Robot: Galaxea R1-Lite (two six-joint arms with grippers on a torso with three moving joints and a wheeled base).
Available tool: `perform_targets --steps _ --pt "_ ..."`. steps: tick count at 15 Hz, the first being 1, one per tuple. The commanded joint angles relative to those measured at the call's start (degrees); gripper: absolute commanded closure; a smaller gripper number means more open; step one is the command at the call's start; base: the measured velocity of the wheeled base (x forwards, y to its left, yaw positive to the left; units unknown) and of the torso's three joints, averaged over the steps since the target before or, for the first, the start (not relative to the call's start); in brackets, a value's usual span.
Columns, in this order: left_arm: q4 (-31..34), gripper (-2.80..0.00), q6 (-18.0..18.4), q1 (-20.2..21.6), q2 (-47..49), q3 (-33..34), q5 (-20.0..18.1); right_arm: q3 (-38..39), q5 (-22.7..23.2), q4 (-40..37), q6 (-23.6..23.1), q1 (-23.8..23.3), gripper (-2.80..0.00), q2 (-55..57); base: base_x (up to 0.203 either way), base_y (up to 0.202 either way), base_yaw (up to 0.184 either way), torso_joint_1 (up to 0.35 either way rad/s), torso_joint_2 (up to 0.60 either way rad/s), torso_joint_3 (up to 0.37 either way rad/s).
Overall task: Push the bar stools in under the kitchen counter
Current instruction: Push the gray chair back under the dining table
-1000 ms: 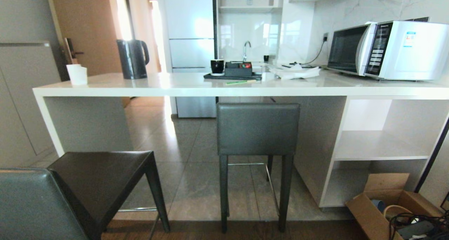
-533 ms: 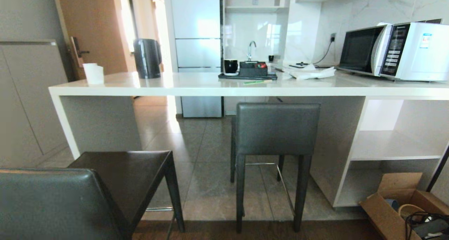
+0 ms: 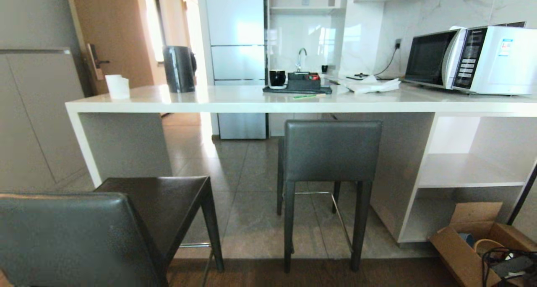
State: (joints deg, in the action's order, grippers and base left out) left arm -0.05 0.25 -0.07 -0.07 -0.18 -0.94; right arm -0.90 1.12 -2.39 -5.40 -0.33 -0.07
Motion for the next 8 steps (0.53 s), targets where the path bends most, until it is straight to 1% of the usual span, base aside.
perform_targets --steps 1,2,3,8 --pt "0.0 0.0 0.0 0.0 0.1 0.0 0.0 0.0 0.0 0.0 -0.1 0.0 0.0 0.1 -0.237 0.0 0.001 0.0 0.01 0.002" --pt "0.0 0.0 0.0 0.0 0.1 0.0 0.0 0.0 0.0 0.0 -0.1 0.0 0.0 0.1 -0.238 0.0 -0.003 0.002 0.01 0.007" --pt "0.0 0.0 0.0 0.0 0.1 0.0 0.0 0.0 0.0 0.0 -0.1 0.0 0.0 0.1 -0.163 0.0 -0.008 -0.006 0.0 0.007" --pt "0.0 0.0 0.0 0.0 0.1 0.0 0.0 0.0 0.0 0.0 -0.1 0.0 0.0 0.1 0.0 0.0 0.0 0.0 0.0 0.0"
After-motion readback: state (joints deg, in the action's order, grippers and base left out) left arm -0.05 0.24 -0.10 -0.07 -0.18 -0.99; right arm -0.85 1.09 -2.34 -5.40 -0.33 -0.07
